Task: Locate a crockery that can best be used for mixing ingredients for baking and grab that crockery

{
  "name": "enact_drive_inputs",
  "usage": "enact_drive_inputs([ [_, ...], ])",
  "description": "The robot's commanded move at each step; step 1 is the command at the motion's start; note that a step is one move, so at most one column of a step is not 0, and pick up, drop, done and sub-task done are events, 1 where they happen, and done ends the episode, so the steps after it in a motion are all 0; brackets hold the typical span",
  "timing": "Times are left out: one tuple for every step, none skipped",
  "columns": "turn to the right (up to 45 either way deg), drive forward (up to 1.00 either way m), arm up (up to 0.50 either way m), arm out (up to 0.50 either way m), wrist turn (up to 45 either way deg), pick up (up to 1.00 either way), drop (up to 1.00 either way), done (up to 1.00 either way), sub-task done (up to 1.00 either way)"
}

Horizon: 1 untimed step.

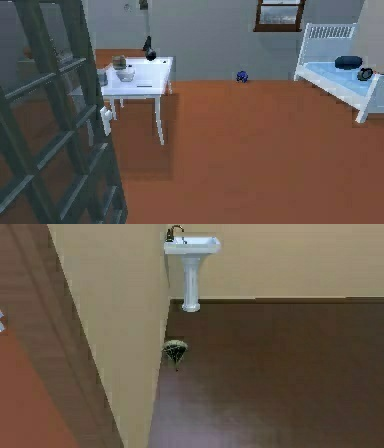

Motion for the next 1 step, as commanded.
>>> enact_drive_inputs([
  [0.0, 1.0, 0.0, 0.0, 0.0, 0.0, 0.0, 0.0, 0.0],
])
